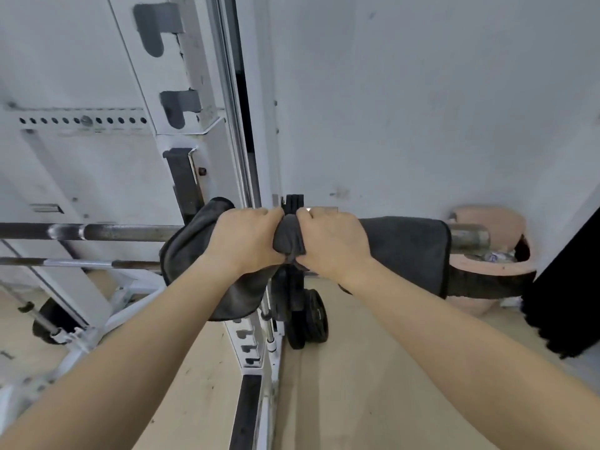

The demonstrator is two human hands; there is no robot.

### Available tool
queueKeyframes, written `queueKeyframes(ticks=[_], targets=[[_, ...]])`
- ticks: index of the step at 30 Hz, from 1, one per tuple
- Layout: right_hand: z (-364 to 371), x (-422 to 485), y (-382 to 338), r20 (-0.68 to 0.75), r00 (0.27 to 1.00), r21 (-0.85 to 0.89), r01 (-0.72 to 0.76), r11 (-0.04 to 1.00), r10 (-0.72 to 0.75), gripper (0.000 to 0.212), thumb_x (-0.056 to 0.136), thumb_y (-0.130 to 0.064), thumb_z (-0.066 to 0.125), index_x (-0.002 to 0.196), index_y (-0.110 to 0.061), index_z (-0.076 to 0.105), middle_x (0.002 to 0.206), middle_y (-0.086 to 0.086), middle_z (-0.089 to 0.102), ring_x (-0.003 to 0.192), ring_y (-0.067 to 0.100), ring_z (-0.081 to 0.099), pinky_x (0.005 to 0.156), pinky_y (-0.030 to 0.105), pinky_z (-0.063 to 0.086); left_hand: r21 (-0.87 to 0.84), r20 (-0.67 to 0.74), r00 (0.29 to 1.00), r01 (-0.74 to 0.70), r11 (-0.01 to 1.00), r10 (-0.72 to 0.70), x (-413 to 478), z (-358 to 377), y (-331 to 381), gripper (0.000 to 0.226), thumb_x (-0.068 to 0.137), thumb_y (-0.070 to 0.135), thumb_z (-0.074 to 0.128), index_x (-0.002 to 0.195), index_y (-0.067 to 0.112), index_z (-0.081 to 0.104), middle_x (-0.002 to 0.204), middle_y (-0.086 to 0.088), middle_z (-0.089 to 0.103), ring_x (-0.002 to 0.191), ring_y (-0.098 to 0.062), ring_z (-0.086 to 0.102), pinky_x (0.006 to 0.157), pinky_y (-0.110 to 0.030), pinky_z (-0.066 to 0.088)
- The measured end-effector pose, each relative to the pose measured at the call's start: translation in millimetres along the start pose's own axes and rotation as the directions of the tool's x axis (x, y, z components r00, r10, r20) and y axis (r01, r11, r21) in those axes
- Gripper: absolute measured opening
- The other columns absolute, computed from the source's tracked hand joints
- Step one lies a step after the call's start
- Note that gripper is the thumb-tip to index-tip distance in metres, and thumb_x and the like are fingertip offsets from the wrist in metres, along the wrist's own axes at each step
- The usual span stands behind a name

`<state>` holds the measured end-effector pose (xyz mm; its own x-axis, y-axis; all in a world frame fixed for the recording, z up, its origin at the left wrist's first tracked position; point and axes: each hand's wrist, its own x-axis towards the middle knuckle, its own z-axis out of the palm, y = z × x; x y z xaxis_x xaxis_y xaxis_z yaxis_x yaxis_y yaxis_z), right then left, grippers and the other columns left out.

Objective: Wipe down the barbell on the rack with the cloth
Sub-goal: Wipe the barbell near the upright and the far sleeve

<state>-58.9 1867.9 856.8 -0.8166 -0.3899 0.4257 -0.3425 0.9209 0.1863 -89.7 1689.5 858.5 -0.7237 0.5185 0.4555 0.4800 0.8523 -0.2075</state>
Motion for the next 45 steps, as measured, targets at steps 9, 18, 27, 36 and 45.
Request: queueKeyframes(ticks=[9, 18, 27, 36, 45], targets=[[-1, -72, 121, -0.078, 0.996, -0.087, -0.057, 0.995, 0.050, 0.046, 0.077, -0.055, 0.064, 0.108, -0.021, 0.060, 0.087, 0.001, 0.067, 0.073, 0.025, 0.064, 0.062, 0.034, 0.048, -0.022, 0.116, 0.993, 0.027, 0.999, -0.025, 41, -10, 75, 0.055, 0.064, 0.075, 0.052, 0.099, 0.032, 0.052, 0.072, 0.011, 0.061, 0.064, -0.019, 0.061, 0.059, -0.032, 0.049], [-16, -90, 163, 0.045, 0.983, -0.011, -0.177, 0.984, 0.178, 0.043, 0.071, -0.065, 0.061, 0.096, -0.031, 0.059, 0.082, -0.010, 0.066, 0.070, 0.015, 0.062, 0.053, 0.026, 0.029, -0.072, -0.033, 0.997, -0.071, 0.995, 0.069, 70, 3, 142, 0.047, 0.072, 0.065, 0.058, 0.090, 0.022, 0.055, 0.070, 0.008, 0.059, 0.058, -0.017, 0.057, 0.051, -0.029, 0.038], [-5, 5, 14, 0.021, 1.000, 0.060, 0.018, 0.998, -0.020, 0.032, 0.079, -0.048, 0.066, 0.092, -0.022, 0.053, 0.075, -0.005, 0.056, 0.058, 0.019, 0.051, 0.050, 0.029, 0.032, 0.014, -0.088, 0.996, 0.001, 1.000, 0.000, 2, 2, 12, 0.043, 0.070, 0.057, 0.062, 0.087, 0.019, 0.055, 0.070, 0.005, 0.059, 0.059, -0.020, 0.058, 0.054, -0.031, 0.045], [22, -16, 14, -0.258, 0.957, -0.147, 0.092, 0.985, -0.128, 0.035, 0.088, -0.017, 0.060, 0.121, -0.008, 0.055, 0.098, 0.009, 0.064, 0.081, 0.029, 0.062, 0.072, 0.041, 0.052, 0.025, 0.416, 0.899, 0.141, 0.990, -0.138, 28, -24, 6, 0.039, 0.068, 0.057, 0.067, 0.091, 0.028, 0.057, 0.072, 0.008, 0.060, 0.058, -0.014, 0.055, 0.058, -0.030, 0.048], [-21, 35, 23, 0.419, 0.905, 0.263, -0.052, 0.964, -0.066, 0.036, 0.069, -0.047, 0.072, 0.083, -0.021, 0.051, 0.077, -0.003, 0.061, 0.069, 0.020, 0.062, 0.058, 0.032, 0.048, 0.096, 0.009, 0.998, 0.066, 0.993, -0.067, 3, 4, 10, 0.033, 0.076, 0.048, 0.066, 0.085, 0.019, 0.053, 0.070, 0.004, 0.058, 0.060, -0.021, 0.057, 0.052, -0.032, 0.044]])
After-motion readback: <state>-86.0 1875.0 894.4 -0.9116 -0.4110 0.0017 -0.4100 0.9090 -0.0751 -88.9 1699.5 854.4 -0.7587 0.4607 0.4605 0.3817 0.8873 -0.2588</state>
